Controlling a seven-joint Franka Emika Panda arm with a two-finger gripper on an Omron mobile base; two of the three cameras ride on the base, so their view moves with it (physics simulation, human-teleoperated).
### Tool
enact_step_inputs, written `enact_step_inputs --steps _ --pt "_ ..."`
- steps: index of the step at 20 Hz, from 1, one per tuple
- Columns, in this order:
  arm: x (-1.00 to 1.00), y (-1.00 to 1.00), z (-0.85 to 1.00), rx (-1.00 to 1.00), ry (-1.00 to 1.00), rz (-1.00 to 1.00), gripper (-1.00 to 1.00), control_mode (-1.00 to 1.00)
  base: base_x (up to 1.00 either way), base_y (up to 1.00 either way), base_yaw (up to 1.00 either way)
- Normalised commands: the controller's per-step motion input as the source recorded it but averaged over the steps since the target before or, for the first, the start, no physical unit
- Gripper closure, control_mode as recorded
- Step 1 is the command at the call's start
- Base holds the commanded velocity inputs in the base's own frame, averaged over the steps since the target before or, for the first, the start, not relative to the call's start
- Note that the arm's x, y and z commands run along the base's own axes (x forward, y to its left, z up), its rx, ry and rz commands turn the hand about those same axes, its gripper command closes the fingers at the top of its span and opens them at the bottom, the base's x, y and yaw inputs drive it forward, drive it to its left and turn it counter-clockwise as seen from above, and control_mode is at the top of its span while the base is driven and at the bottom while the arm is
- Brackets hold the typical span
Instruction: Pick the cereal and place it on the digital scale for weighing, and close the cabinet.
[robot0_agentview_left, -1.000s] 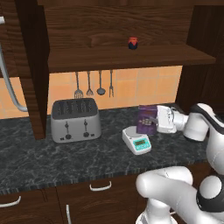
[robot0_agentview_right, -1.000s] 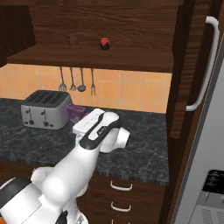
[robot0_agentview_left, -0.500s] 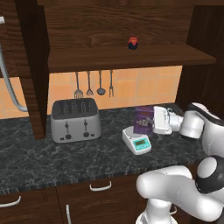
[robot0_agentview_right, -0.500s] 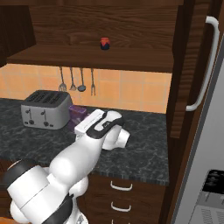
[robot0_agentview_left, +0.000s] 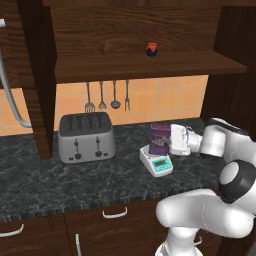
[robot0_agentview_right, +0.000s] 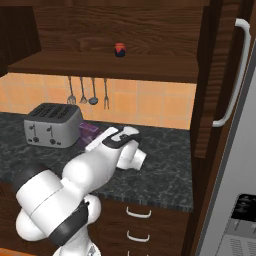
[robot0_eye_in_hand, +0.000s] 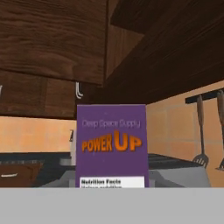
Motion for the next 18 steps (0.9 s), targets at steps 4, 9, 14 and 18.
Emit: enact_step_inputs --steps 4,9,14,18 --pt "0.31 0.00 -0.04 0.00 0.00 0.00 1.00 -1.00 0.00 0.00 0.00" --pt "0.32 0.00 -0.16 0.00 0.00 0.00 1.00 -1.00 0.00 0.00 0.00" --pt "0.25 -0.04 -0.19 0.00 0.00 0.00 1.00 -1.00 0.00 0.00 0.00" --pt "0.15 -0.07 -0.18 0.00 0.00 0.00 1.00 -1.00 0.00 0.00 0.00"
